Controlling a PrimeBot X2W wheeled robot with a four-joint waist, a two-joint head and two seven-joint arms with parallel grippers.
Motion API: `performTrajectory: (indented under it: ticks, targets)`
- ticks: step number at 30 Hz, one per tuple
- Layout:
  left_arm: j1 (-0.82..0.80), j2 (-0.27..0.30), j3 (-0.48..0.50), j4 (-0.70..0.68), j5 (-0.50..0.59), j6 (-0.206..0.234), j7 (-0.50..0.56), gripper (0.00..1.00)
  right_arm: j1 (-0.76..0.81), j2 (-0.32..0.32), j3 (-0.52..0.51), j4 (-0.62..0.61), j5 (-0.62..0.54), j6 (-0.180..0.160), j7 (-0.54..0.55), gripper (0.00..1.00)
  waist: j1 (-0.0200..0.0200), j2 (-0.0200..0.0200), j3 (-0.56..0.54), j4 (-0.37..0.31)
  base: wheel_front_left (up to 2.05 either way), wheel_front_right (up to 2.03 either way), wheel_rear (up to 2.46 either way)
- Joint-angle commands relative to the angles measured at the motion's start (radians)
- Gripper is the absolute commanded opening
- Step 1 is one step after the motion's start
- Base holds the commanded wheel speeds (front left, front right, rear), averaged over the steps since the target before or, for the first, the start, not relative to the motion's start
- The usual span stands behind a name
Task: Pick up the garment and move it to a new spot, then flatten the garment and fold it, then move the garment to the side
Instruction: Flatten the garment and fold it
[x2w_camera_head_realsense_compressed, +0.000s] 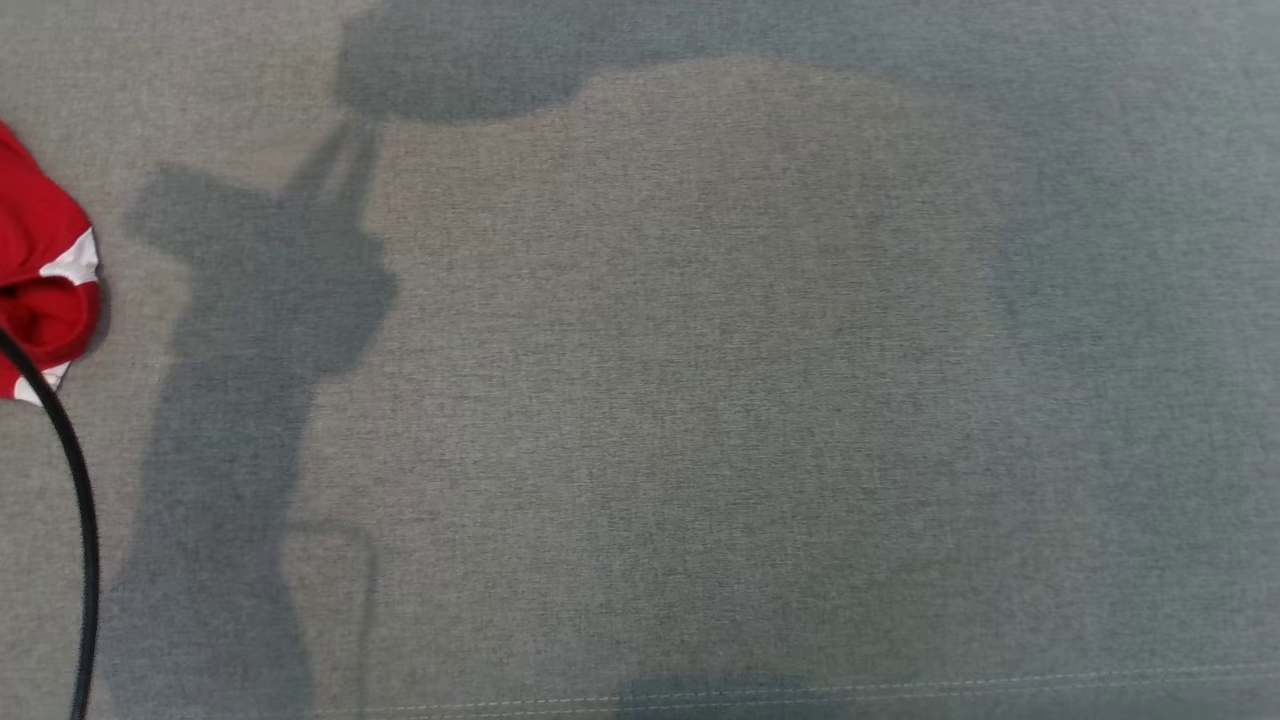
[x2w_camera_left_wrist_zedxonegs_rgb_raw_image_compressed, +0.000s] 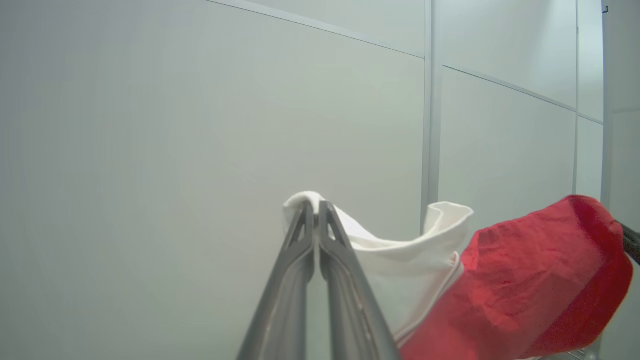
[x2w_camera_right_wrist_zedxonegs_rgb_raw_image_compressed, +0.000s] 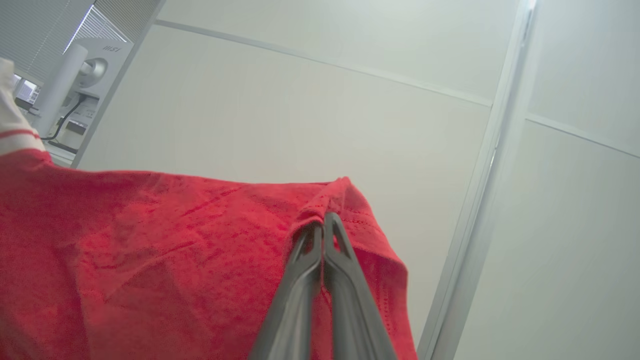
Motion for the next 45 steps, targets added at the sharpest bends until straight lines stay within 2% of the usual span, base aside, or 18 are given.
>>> performTrajectory:
  ticks: [1,4,6,9,11,12,16,24,31,38,45]
  targets:
    - [0.073,0.044,0.013,-0.011,-0.004,-0.008,-0.028,0.0,0.104,0.0,0.043,-0.003,0.028,0.0,-0.004,0.0,0.0,-0.0001,-0.003,0.02,0.0,0.0,0.0]
    - [0.3,0.034,0.03,-0.09,-0.028,-0.006,-0.135,0.0,0.32,-0.073,0.081,-0.044,0.102,0.0,-0.003,0.0,0.0,-0.0001,0.011,0.067,0.0,0.0,0.0]
    - [0.533,0.019,0.052,-0.144,-0.051,0.021,-0.221,0.0,0.52,-0.089,0.067,-0.071,0.152,0.0,-0.02,0.0,0.0,-0.0001,0.004,0.085,0.0,0.0,0.0]
    - [0.875,-0.025,0.083,-0.21,-0.086,0.079,-0.336,0.0,0.811,-0.064,0.019,-0.098,0.219,0.0,-0.046,0.0,0.0,-0.0001,-0.004,0.101,0.0,0.0,0.0]
    - [1.055,-0.063,0.079,-0.252,-0.111,0.098,-0.37,0.0,0.963,-0.038,-0.038,-0.112,0.256,0.0,-0.06,0.0,0.0,-0.0001,-0.01,0.11,0.0,0.0,0.0]
    - [1.055,-0.063,0.079,-0.252,-0.111,0.098,-0.37,0.0,0.963,-0.038,-0.038,-0.112,0.256,0.0,-0.06,0.0,0.0,-0.0001,-0.01,0.11,0.0,0.0,0.0]
    - [1.269,-0.078,0.063,-0.332,-0.113,0.138,-0.383,0.0,1.161,0.021,-0.144,-0.187,0.274,0.0,-0.071,0.0,0.0,-0.0001,-0.041,0.109,0.0,0.0,0.0]
    - [1.443,-0.022,0.033,-0.499,-0.052,0.237,-0.339,0.0,1.381,0.101,-0.281,-0.322,0.218,0.0,-0.031,0.0,0.0,-0.0001,-0.088,0.095,0.0,0.0,0.0]
    - [1.559,-0.022,-0.027,-0.587,-0.005,0.314,-0.302,0.0,1.51,0.183,-0.335,-0.363,0.144,0.0,0.025,0.0,0.0,-0.0001,-0.14,0.115,0.0,0.0,0.0]
    - [1.662,-0.045,-0.077,-0.595,-0.026,0.342,-0.267,0.0,1.635,0.258,-0.403,-0.389,0.094,0.0,0.065,0.0,0.0,-0.0001,-0.206,0.138,0.0,0.0,0.0]
    - [1.731,-0.051,-0.105,-0.603,-0.047,0.36,-0.236,0.0,1.715,0.286,-0.453,-0.41,0.058,0.0,0.101,0.0,0.0,-0.0001,-0.24,0.149,0.0,0.0,0.0]
